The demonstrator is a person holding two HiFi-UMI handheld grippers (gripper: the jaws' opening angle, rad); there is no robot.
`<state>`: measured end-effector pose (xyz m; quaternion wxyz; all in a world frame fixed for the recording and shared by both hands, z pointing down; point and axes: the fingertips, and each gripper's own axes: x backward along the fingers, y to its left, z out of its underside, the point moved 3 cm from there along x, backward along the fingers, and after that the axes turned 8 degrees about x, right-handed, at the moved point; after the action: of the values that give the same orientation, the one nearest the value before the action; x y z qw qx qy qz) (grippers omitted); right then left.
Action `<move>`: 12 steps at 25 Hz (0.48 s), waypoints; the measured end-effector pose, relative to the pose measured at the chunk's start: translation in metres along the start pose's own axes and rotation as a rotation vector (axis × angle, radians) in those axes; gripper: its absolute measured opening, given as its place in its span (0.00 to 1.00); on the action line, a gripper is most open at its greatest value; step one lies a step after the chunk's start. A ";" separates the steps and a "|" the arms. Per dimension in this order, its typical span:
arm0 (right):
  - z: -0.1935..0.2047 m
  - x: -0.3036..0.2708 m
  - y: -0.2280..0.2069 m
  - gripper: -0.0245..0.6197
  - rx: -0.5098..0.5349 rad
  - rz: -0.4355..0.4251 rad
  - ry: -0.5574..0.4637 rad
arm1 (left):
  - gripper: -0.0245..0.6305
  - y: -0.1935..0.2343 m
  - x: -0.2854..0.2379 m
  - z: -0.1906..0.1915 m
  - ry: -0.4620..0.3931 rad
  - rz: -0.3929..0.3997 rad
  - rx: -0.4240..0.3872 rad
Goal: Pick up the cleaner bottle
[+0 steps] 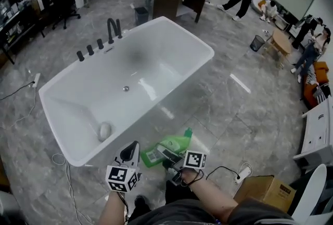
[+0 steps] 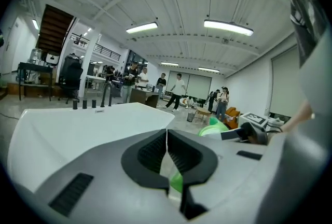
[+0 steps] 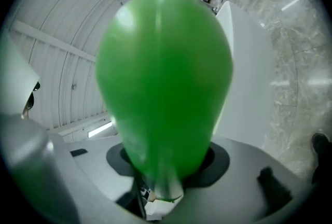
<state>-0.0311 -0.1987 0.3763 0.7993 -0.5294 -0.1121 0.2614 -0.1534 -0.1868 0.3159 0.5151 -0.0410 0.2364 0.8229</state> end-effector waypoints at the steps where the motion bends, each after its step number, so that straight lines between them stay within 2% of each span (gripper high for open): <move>1: 0.010 0.002 0.010 0.34 0.003 -0.003 -0.014 | 0.06 0.000 0.016 -0.003 -0.012 0.006 -0.008; 6: 0.061 0.013 0.054 0.34 0.027 0.039 -0.095 | 0.06 0.009 0.093 0.006 -0.010 0.003 -0.010; 12: 0.117 0.043 0.097 0.34 0.028 0.087 -0.200 | 0.06 0.001 0.168 0.029 0.019 0.087 -0.011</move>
<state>-0.0772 -0.0543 0.3331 0.7792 -0.4939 -0.1644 0.3490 -0.2273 -0.0353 0.2895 0.4762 -0.0413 0.2383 0.8454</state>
